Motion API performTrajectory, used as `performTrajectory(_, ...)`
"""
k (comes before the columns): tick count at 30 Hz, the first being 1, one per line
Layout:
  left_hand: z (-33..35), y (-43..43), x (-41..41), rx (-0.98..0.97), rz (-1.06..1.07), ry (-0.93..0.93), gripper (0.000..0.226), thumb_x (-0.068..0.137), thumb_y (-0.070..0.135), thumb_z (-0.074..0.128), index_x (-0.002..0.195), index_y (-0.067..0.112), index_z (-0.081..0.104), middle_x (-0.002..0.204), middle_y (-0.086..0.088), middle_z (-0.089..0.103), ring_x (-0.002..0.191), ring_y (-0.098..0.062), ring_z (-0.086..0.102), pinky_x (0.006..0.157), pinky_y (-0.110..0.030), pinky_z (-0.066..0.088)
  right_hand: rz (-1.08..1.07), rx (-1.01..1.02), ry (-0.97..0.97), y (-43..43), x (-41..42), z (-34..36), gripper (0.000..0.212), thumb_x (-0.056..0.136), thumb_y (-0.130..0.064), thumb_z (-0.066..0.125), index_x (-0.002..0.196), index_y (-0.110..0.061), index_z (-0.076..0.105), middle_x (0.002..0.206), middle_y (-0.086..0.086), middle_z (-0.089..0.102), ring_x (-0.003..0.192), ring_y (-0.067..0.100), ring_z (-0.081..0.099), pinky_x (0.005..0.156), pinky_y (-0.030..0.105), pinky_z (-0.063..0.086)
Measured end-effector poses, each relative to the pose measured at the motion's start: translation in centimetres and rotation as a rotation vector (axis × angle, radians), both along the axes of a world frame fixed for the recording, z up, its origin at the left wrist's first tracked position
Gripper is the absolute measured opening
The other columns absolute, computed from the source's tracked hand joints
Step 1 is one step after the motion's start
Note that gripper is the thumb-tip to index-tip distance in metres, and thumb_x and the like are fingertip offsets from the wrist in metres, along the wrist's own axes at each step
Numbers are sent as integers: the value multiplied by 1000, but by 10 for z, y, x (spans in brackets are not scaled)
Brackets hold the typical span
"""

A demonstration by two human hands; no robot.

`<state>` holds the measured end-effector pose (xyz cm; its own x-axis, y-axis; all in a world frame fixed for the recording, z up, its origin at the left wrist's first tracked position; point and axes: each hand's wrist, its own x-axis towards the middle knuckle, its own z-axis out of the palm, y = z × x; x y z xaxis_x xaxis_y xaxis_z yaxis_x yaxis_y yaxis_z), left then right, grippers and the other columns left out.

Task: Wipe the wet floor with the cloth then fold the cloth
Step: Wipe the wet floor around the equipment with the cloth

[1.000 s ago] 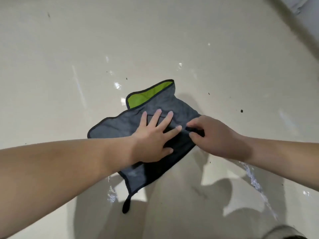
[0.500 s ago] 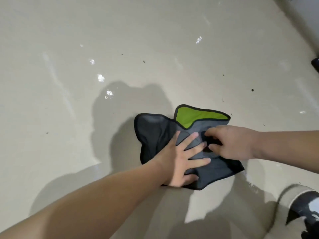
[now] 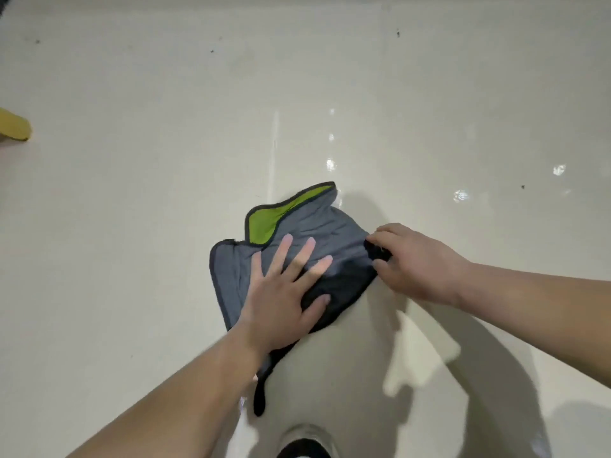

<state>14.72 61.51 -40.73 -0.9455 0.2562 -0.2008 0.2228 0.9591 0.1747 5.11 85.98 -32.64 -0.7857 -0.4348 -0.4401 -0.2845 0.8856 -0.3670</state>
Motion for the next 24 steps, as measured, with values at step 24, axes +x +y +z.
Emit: performTrajectory(24, 5, 119, -134, -121, -37, -116, 74, 97, 71, 16, 163, 44, -1, 175, 4, -17, 155, -39, -29, 115, -77, -12, -619, -123, -62, 76, -24, 2, 26, 95, -32, 53, 115, -29, 70, 79, -16, 66, 80, 10, 64, 82, 33, 54)
